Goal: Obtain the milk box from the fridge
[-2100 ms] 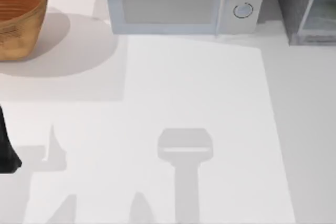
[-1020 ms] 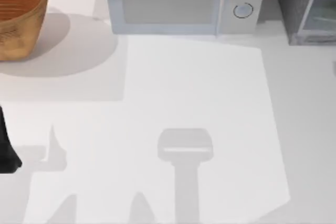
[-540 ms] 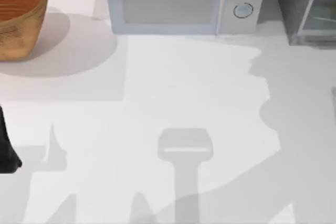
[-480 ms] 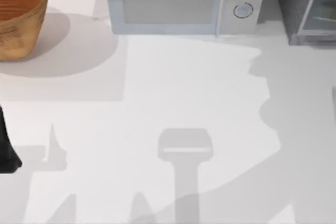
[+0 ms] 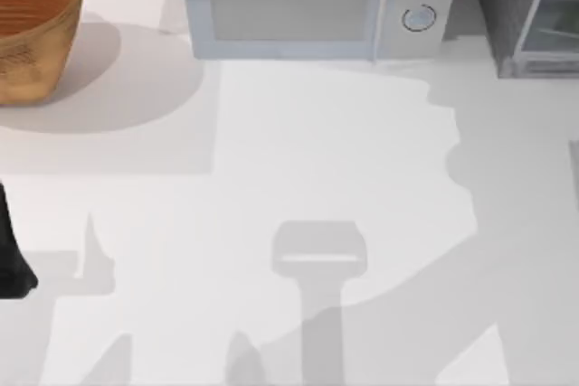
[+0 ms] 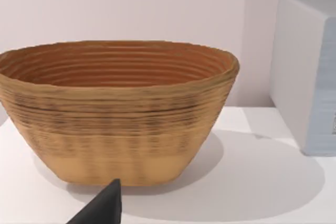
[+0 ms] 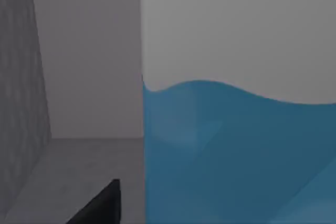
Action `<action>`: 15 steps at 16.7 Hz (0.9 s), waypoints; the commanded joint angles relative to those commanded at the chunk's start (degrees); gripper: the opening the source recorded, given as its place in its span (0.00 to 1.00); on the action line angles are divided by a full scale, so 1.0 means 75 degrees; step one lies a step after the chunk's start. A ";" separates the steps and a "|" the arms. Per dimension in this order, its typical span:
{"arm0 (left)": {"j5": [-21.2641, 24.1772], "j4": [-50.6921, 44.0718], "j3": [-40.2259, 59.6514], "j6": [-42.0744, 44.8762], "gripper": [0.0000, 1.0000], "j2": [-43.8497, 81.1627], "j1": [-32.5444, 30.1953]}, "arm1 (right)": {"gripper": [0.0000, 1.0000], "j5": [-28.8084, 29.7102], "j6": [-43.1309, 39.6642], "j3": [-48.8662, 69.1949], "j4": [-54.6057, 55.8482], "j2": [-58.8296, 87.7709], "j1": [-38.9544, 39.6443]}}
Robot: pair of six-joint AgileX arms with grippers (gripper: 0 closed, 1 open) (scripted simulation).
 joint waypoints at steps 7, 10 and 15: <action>0.0000 0.0000 0.0000 0.0000 1.00 0.0000 0.0000 | 1.00 0.0098 -0.0007 0.1057 -0.0573 0.0523 0.0092; 0.0000 0.0000 0.0000 0.0000 1.00 0.0000 0.0000 | 0.85 0.0098 -0.0007 0.1057 -0.0573 0.0523 0.0092; 0.0000 0.0000 0.0000 0.0000 1.00 0.0000 0.0000 | 0.47 0.0098 -0.0007 0.1057 -0.0573 0.0523 0.0092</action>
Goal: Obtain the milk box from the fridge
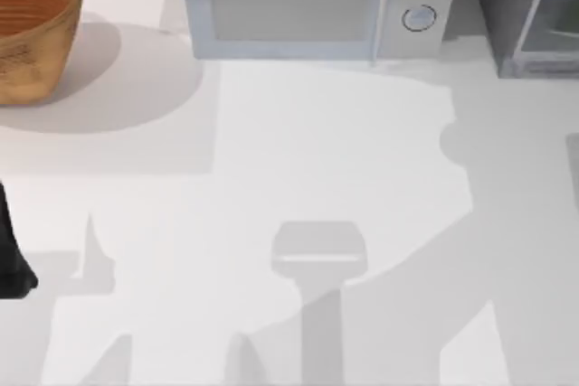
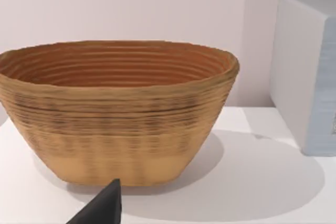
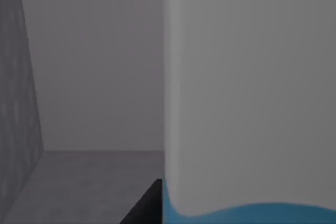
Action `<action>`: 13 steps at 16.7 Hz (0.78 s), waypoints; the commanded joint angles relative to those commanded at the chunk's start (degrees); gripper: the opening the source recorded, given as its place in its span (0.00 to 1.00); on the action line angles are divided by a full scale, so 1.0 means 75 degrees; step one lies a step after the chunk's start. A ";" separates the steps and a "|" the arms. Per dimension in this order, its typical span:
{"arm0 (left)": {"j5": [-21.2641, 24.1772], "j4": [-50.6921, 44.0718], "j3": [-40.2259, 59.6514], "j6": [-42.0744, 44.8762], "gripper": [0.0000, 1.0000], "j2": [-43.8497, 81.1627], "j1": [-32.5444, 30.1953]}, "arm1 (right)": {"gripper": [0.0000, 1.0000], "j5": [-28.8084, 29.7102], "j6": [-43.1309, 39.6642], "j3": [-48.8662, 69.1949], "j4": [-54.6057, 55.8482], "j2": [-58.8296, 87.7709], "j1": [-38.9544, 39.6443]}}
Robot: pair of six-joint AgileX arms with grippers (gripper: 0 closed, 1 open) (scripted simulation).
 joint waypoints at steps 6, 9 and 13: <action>0.0000 0.0000 0.0000 0.0000 1.00 0.0000 0.0000 | 0.02 0.0000 0.0000 0.0000 0.0000 0.0000 0.0000; 0.0000 0.0000 0.0000 0.0000 1.00 0.0000 0.0000 | 0.00 0.0000 0.0000 0.0000 0.0000 0.0000 0.0000; 0.0000 0.0000 0.0000 0.0000 1.00 0.0000 0.0000 | 0.00 0.0000 0.0000 0.0000 0.0000 0.0000 0.0000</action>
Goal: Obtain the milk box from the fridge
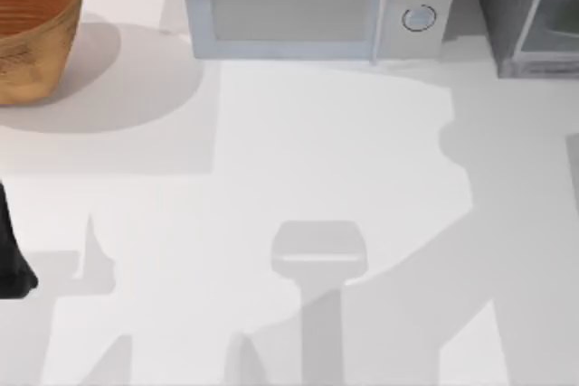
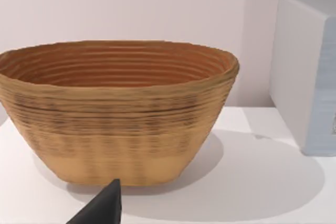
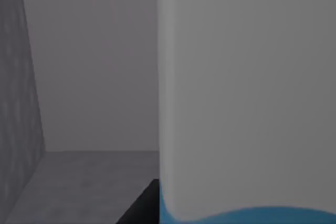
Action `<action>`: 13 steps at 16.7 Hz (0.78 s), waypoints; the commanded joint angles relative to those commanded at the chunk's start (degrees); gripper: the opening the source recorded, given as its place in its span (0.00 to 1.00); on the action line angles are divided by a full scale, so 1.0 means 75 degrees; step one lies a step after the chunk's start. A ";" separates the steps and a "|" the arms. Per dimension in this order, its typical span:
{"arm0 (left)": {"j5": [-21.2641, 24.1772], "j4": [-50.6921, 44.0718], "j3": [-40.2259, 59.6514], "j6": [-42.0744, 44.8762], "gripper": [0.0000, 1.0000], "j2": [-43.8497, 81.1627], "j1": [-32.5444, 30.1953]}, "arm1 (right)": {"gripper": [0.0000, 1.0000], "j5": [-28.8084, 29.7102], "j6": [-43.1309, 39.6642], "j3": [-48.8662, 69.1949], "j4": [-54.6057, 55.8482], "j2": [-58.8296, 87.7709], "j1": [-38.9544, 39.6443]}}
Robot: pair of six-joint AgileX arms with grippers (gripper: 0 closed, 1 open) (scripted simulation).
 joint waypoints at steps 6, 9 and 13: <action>0.0000 0.0000 0.0000 0.0000 1.00 0.0000 0.0000 | 0.00 -0.0004 0.0013 0.0085 -0.0446 -0.0382 -0.0025; 0.0000 0.0000 0.0000 0.0000 1.00 0.0000 0.0000 | 0.00 -0.0008 0.0018 0.0155 -0.0865 -0.0666 -0.0025; 0.0000 0.0000 0.0000 0.0000 1.00 0.0000 0.0000 | 0.00 -0.0012 0.0021 0.0245 -0.1153 -0.0922 -0.0026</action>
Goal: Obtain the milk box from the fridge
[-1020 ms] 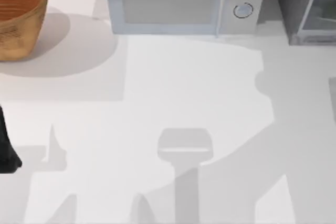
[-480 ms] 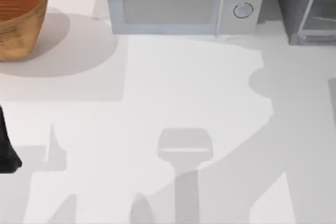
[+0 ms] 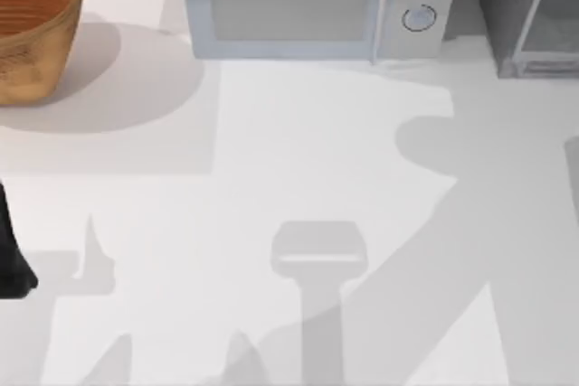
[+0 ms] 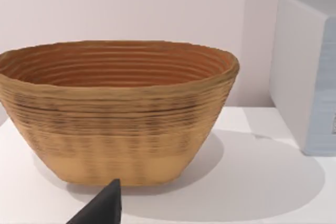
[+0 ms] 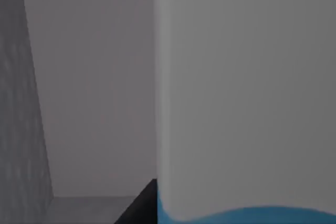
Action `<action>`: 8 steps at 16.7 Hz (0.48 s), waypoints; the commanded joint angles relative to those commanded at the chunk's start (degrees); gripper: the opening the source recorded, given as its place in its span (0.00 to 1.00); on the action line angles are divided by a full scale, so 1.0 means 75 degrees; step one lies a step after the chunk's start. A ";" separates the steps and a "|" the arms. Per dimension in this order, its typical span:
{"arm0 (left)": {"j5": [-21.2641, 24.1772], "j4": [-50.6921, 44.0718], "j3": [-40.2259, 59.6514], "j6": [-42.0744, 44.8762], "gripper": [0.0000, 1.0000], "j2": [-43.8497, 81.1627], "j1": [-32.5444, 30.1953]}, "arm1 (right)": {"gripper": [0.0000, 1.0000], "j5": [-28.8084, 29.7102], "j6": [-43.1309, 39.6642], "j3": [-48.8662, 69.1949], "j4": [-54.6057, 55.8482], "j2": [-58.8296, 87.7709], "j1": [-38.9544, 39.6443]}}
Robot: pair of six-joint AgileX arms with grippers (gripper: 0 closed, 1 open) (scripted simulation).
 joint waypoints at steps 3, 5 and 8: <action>0.0000 0.0000 0.0000 0.0000 1.00 0.0000 0.0000 | 0.00 -0.0008 0.0013 -0.0048 0.0025 0.0016 0.0002; 0.0000 0.0000 0.0000 0.0000 1.00 0.0000 0.0000 | 0.00 -0.0058 0.0013 -0.0330 0.0145 -0.0204 0.0002; 0.0000 0.0000 0.0000 0.0000 1.00 0.0000 0.0000 | 0.00 -0.0153 0.0017 -0.1309 0.0527 -0.0807 -0.0063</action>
